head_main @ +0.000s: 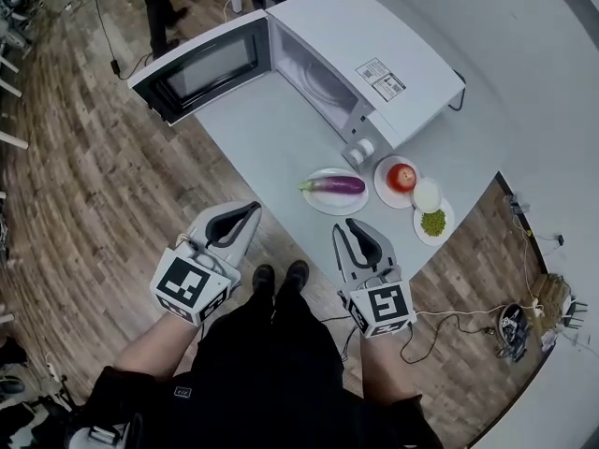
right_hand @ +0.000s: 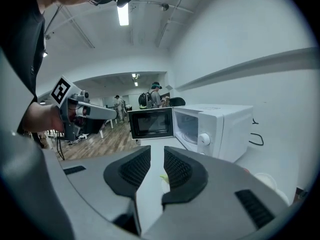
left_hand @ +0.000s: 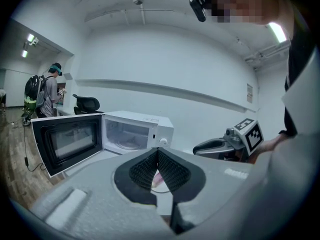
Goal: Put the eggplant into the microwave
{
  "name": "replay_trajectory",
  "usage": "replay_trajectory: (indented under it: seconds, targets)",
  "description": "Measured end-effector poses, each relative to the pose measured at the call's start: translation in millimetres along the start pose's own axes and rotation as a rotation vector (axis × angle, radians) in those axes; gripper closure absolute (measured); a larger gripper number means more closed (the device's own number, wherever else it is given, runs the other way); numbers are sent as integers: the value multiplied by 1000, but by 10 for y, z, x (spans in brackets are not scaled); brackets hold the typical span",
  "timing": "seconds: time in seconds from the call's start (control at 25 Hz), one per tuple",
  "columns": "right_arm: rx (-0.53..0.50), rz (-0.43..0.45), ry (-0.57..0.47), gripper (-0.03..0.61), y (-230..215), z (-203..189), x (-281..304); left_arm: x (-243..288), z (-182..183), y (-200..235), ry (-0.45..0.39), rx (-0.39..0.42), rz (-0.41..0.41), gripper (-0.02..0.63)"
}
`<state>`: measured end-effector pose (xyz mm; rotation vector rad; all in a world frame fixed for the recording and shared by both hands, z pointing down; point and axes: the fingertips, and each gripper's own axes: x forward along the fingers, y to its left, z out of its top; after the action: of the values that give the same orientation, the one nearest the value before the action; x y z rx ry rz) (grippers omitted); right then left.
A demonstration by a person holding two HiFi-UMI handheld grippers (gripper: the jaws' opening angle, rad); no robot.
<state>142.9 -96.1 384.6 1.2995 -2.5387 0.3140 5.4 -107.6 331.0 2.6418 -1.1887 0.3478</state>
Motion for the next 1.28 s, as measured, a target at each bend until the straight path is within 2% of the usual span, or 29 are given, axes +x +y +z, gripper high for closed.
replay_trajectory:
  seconds: [0.12, 0.28, 0.56, 0.84, 1.0, 1.28]
  targets:
    - [-21, -31, 23, 488, -90, -148, 164, 153, -193, 137, 16, 35, -13, 606]
    - [-23, -40, 50, 488, -120, -358, 302, 291, -447, 238, 34, 41, -36, 606]
    - [-50, -57, 74, 488, -180, -697, 487, 525, -873, 270, 81, 70, -78, 606]
    - [-75, -65, 141, 486, -276, -1149, 646, 725, -1193, 275, 118, 98, -107, 605]
    - [-138, -56, 193, 465, -274, -1365, 739, 829, -1381, 263, 144, 126, -131, 605]
    - [-329, -58, 296, 434, -356, -1670, 836, 977, -1523, 313, 129, 159, -133, 604]
